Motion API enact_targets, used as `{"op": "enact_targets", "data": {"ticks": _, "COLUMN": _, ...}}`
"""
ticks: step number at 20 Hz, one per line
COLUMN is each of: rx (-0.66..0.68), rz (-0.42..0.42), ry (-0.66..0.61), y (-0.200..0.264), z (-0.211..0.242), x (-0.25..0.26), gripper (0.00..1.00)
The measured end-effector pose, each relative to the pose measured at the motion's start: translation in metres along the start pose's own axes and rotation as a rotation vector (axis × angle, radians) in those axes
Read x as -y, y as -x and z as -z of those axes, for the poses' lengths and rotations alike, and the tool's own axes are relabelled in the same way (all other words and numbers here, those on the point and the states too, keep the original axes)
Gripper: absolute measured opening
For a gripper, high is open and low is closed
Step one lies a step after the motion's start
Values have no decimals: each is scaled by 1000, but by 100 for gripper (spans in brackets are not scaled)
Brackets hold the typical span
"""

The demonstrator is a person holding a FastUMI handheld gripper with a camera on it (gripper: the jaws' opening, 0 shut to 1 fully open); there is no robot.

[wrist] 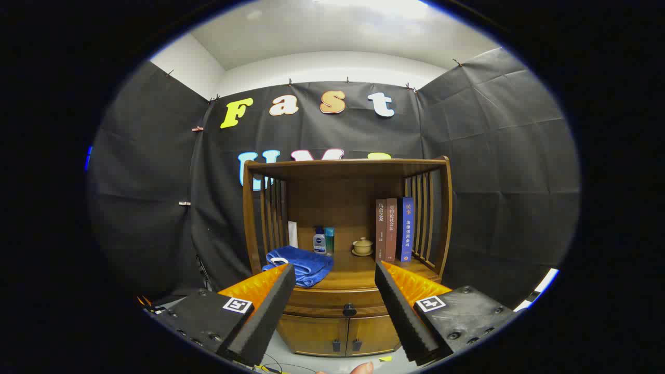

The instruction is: Pull open the drawer, take out the items inside it, and place them on the countertop above the cabinet.

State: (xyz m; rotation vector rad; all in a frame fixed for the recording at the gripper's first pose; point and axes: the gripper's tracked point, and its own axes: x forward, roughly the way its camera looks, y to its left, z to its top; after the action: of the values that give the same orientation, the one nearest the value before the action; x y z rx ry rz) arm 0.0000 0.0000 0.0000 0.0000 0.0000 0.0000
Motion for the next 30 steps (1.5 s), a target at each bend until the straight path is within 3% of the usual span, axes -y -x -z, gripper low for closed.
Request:
{"op": "enact_targets", "data": {"ticks": 20, "rx": 9, "rz": 0, "ry": -4, "y": 2, "z": -6, "x": 2, "gripper": 99}}
{"op": "enact_targets", "data": {"ticks": 30, "rx": -9, "rz": 3, "ry": 2, "y": -34, "z": 19, "x": 12, "gripper": 99}}
